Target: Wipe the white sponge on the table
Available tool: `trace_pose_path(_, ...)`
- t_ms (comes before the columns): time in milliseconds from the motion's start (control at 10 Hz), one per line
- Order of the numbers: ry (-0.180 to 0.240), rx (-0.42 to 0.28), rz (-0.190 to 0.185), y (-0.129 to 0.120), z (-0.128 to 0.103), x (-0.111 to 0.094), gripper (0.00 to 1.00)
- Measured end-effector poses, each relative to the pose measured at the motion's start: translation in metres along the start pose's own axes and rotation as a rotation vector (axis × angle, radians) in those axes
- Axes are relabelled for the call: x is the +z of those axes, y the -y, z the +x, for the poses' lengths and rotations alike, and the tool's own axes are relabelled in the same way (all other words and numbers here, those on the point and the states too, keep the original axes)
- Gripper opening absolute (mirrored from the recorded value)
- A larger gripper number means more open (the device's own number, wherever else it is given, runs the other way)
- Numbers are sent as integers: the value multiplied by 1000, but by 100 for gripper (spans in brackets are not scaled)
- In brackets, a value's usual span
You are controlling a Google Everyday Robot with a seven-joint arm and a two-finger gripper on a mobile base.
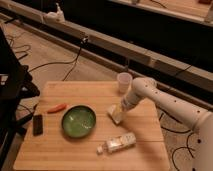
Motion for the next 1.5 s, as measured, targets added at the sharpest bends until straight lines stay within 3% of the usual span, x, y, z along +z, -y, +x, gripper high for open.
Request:
trace_pose_path(100, -14, 18, 20, 14, 19, -6, 0)
trace_pose_path(200, -27, 58, 80, 43, 40, -20, 0)
trace_pose_path(400, -22, 108, 189, 87, 51, -50, 0)
trace_pose_path(600, 20, 112, 264, 107, 22, -69, 0)
trace_pose_path(700, 35, 100, 274, 105, 6, -69, 0)
trace_pose_path(900, 49, 56, 264, 85, -27, -58, 0)
trace_pose_path(1100, 46, 3, 211, 52, -43, -37, 0)
trace_pose_path(1300, 41, -36, 141, 19, -42, -19, 0)
trace_pose_path(1500, 28, -59, 89, -3, -23, -7, 0)
